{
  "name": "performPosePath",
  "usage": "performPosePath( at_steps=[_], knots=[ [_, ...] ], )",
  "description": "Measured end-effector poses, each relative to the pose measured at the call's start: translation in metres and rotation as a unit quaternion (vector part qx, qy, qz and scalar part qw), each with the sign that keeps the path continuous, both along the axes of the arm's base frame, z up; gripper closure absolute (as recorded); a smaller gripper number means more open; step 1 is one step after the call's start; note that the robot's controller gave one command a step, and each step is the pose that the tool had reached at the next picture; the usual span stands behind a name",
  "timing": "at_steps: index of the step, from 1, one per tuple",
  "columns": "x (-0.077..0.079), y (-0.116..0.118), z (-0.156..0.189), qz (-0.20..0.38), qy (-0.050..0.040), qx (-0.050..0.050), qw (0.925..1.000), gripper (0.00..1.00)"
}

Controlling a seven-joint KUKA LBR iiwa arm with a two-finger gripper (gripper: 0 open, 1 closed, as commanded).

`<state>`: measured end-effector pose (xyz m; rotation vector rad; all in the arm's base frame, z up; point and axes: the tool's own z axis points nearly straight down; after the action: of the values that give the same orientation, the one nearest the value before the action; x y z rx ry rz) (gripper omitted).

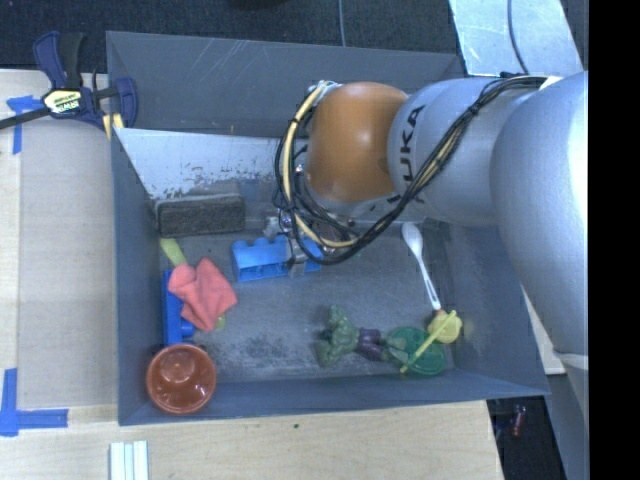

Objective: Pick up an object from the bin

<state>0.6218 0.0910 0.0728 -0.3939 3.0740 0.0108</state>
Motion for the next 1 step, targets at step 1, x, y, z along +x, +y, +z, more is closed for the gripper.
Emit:
performPosePath(
  at_steps=[1],
  knots=[
    [0.0, -0.0003, 0.0006, 0.0, -0.0001, 0.0, 1.0, 1.0]
  ],
)
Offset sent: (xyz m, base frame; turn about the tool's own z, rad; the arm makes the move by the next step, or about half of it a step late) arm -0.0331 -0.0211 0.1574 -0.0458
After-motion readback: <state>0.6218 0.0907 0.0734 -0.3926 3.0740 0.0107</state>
